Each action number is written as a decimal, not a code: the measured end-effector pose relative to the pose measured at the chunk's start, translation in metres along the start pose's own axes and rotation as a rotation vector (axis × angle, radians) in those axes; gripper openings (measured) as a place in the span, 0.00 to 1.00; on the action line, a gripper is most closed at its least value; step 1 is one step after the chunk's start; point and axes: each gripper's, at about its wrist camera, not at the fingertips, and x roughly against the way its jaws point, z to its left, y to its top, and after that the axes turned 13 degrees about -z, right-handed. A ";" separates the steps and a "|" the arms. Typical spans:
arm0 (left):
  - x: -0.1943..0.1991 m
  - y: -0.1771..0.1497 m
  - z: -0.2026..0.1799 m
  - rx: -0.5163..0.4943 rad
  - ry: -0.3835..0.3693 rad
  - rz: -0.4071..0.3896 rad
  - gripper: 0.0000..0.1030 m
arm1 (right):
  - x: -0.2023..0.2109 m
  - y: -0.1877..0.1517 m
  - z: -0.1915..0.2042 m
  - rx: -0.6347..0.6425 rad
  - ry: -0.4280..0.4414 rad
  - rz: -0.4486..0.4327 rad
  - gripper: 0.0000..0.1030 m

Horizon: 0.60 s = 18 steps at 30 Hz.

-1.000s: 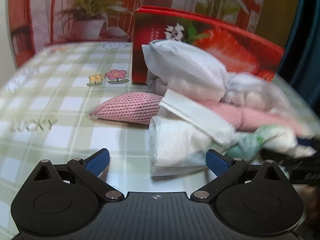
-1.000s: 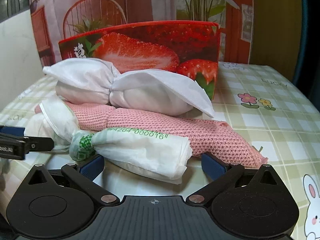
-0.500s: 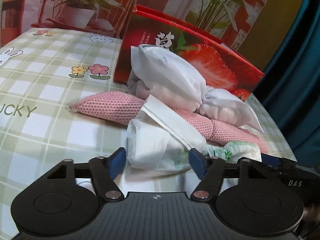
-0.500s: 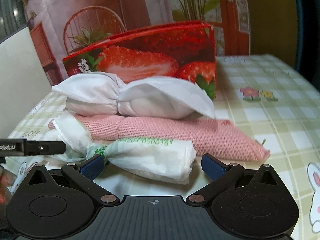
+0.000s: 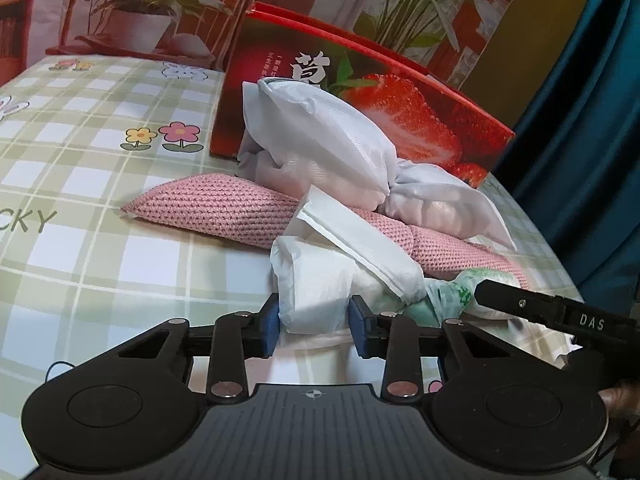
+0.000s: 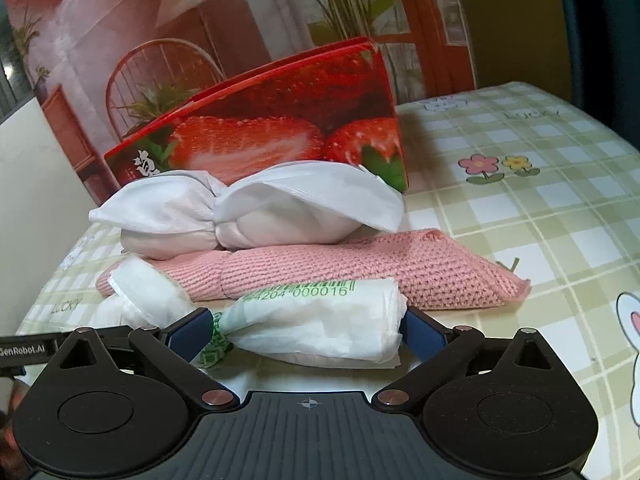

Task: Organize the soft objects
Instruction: 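Close both grippers on the white wrapped roll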

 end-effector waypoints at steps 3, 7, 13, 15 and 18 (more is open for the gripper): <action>0.000 0.000 0.002 0.006 0.002 -0.002 0.33 | 0.001 -0.001 0.000 0.002 -0.003 -0.004 0.86; 0.001 0.000 0.003 0.010 0.015 -0.008 0.32 | 0.003 0.000 -0.001 -0.011 0.005 -0.014 0.75; 0.003 0.001 0.003 0.005 0.034 -0.018 0.32 | 0.006 0.002 -0.001 -0.018 0.023 -0.030 0.60; 0.003 0.001 0.002 0.002 0.041 -0.020 0.32 | 0.007 0.002 -0.001 -0.021 0.018 -0.036 0.50; 0.005 0.001 0.004 0.008 0.056 -0.026 0.31 | 0.008 0.003 -0.003 -0.032 0.028 -0.041 0.43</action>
